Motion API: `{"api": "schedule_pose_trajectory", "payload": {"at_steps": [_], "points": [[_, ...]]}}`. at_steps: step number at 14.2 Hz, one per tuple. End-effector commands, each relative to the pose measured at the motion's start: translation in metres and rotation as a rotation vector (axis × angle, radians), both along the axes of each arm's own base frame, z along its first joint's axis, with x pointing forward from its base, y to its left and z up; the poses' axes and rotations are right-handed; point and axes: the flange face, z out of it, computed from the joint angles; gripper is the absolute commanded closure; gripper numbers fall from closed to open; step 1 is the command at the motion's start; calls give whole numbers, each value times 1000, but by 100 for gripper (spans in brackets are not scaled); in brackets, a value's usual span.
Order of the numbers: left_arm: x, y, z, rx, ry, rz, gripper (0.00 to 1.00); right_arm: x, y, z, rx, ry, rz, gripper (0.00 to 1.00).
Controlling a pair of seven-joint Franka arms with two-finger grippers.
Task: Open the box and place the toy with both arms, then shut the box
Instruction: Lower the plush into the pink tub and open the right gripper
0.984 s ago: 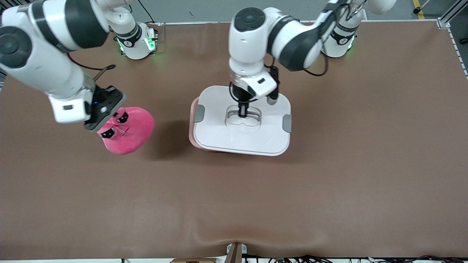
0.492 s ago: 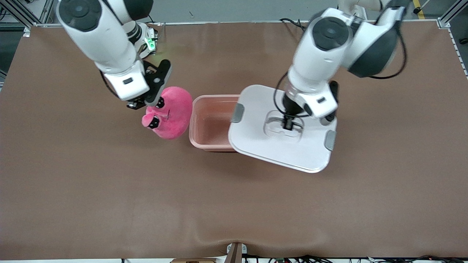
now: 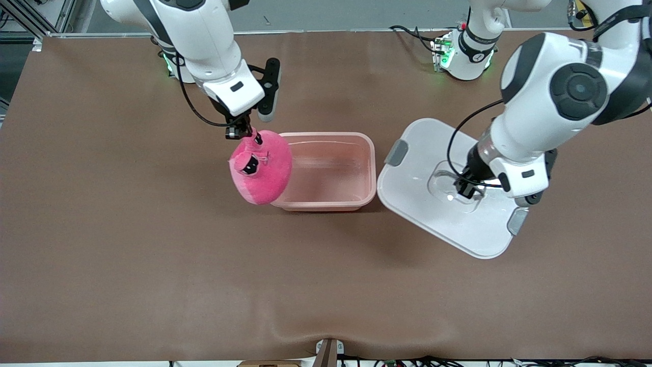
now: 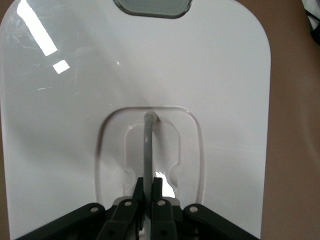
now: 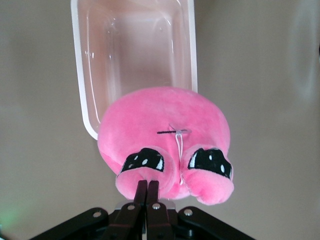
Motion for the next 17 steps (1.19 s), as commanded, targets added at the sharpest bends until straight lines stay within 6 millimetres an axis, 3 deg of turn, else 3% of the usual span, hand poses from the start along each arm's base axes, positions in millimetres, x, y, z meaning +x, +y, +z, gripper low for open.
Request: {"api": "schedule_pose_trajectory", "payload": {"at_steps": [1, 3, 6, 17], "points": [[-7, 24, 11, -12, 34, -103, 100, 4, 4, -5, -7, -28, 101, 100], [-1, 47, 13, -17, 27, -108, 100, 2, 8, -7, -9, -27, 138, 100], [4, 66, 11, -21, 27, -149, 100, -3, 25, -15, -19, -32, 268, 100], [6, 73, -7, -19, 64, -183, 100, -4, 33, -26, -26, -16, 329, 100]]}}
